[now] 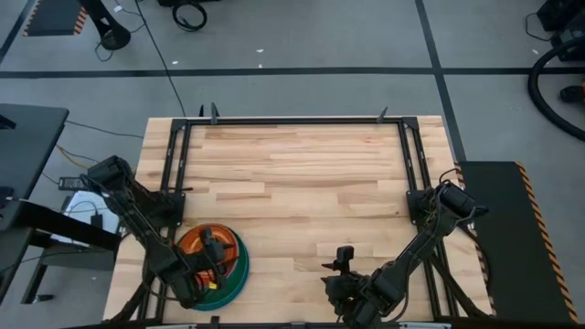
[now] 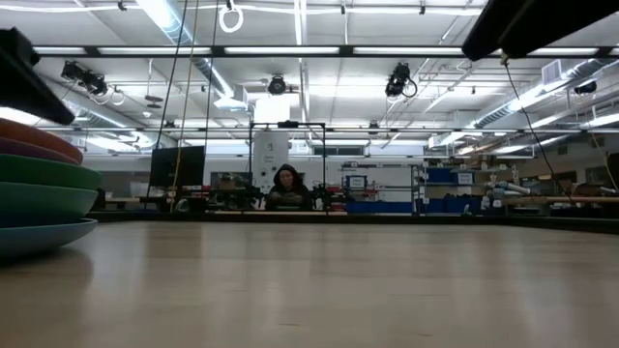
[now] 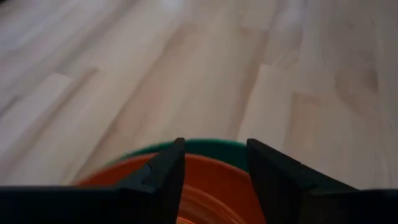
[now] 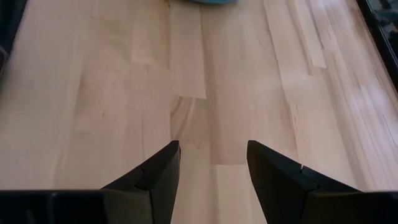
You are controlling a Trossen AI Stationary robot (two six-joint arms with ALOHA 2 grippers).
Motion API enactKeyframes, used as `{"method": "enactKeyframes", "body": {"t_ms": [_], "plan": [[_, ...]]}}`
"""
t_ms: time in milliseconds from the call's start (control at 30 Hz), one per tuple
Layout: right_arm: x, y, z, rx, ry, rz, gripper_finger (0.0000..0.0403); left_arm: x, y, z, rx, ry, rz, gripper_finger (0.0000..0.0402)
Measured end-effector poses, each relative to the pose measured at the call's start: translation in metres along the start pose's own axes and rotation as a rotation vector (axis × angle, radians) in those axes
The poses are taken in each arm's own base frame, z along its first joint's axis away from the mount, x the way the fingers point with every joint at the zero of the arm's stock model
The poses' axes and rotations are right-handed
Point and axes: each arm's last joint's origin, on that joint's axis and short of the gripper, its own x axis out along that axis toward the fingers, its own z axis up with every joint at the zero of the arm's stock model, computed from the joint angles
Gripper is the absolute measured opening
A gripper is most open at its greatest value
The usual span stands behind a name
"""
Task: Stack plastic plates
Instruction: Put the stack of plates on top of the orange plate, then return to Home Position
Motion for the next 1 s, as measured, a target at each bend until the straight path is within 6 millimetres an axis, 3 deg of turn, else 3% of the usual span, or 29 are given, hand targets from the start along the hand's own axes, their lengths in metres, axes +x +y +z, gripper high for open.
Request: {"method": "enactKeyframes", "body": {"t_ms": [233,533,667,800,1000], "plan": [[0.002,-0.002,0.007,0.012,-0.027,0.015,0.0195,-0.015,0.009,0.017,-0.039,-0.055,-0.016,0.0176],[0.008,0.006,0.015,0.007,-0.104,0.103,0.0195,-0.003,-0.003,-0.002,0.02,-0.039,-0.006,0.0176],[0.013,-0.001,0.018,-0.026,-0.059,0.157,0.0195,0.001,-0.004,-0.004,0.014,-0.011,-0.006,0.0176],[0.014,-0.031,0.037,-0.054,-0.089,0.146,0.0195,-0.002,0.007,0.025,0.032,-0.04,-0.013,0.0176],[0.046,-0.113,0.045,-0.016,-0.262,0.081,0.0195,0.011,0.057,0.095,0.09,-0.07,0.048,0.0164]]}}
